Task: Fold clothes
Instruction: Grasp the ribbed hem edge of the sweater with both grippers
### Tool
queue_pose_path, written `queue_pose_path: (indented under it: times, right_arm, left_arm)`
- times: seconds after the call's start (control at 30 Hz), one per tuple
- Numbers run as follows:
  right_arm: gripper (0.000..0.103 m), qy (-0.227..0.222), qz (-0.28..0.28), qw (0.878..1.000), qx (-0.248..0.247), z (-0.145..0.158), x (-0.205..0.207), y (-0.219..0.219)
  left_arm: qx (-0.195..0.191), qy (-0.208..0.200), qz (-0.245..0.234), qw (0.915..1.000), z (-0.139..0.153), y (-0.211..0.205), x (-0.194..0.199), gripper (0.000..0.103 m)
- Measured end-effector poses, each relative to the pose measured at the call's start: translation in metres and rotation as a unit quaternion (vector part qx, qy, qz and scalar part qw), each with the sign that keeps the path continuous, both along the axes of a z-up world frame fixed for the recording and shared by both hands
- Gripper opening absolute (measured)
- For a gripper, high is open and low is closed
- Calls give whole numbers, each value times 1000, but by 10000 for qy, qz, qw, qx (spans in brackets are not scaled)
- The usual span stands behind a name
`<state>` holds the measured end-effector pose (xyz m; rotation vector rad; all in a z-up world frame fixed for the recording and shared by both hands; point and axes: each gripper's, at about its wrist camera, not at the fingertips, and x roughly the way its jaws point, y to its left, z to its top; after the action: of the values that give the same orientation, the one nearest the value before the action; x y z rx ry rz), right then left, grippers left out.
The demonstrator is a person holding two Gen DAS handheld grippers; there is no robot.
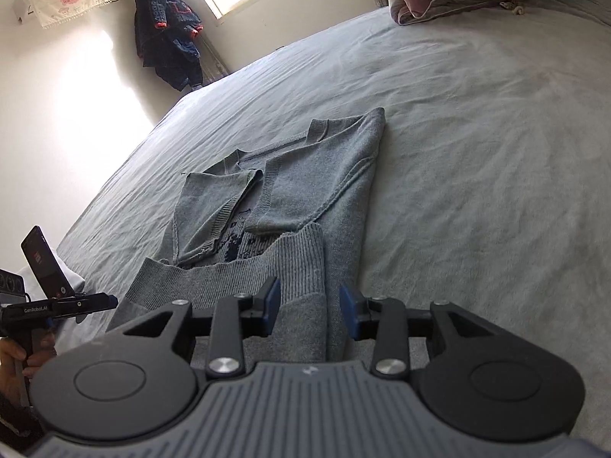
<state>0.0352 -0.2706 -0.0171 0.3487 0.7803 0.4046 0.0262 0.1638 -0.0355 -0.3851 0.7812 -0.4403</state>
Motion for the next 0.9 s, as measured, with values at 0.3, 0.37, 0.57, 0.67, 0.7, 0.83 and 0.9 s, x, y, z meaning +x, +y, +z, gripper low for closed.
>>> queue_pose_path:
  times: [0.3,0.37,0.57,0.67,0.7,0.83,0.9]
  right_arm:
    - [32,-46,7,9996,-279,-18,27,21]
    - [10,-72,102,9995,-297,-16,28,25]
    - [10,-283,329,9980,456,1,21,15]
    - [10,-264,224,9961,807,1,21,4]
    - [10,-225,137,9961,846,-1,22,1]
    - [10,-42,-173,9986,505,-12,29,0]
    - [10,-22,-181,9997,175,-17,31,6]
  left_arm:
    - [-3,157,317,9994,-14,-10,27,26]
    - [-95,182,118,9997,-14,-12,28,8]
    - [-1339,-73,-511,9896,-7,0,20,7]
    - [-1601,-93,-425,9861,-8,6,19,7]
    - [-1546,-32,-275,9876,-10,7,21,7]
    - [-1053,367,351,9931,-27,12,33,7]
    - [-646,506,476,9955,-35,8,37,7]
